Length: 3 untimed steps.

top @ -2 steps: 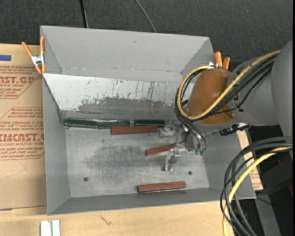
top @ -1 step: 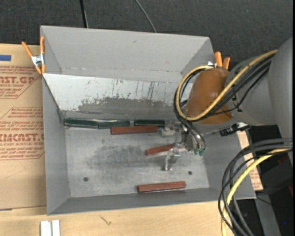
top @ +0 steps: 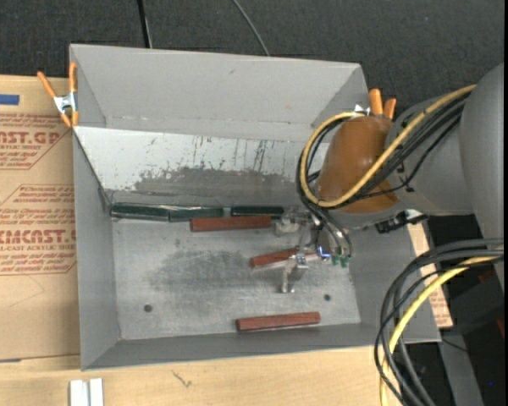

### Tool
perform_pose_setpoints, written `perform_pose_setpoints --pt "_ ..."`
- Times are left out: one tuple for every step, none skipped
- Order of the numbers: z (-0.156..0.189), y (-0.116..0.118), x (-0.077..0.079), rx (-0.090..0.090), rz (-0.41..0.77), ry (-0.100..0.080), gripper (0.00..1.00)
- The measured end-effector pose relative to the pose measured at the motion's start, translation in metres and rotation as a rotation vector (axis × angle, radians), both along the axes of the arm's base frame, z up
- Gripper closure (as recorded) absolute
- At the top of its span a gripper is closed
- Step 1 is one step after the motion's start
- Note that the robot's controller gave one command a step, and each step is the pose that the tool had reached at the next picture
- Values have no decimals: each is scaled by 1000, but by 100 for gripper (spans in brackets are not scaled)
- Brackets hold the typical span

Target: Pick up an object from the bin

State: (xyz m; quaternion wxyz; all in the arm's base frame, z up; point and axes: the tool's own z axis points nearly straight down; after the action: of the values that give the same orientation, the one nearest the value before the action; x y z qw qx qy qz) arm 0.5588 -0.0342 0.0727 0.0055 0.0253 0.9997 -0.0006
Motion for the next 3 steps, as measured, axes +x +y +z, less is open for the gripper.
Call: perform_pose_setpoints --pt "4 -4 3 0 -6 -5 100" --pt "4 -4 3 0 -6 -5 100" --pt "6 -4 2 1 -6 1 100"
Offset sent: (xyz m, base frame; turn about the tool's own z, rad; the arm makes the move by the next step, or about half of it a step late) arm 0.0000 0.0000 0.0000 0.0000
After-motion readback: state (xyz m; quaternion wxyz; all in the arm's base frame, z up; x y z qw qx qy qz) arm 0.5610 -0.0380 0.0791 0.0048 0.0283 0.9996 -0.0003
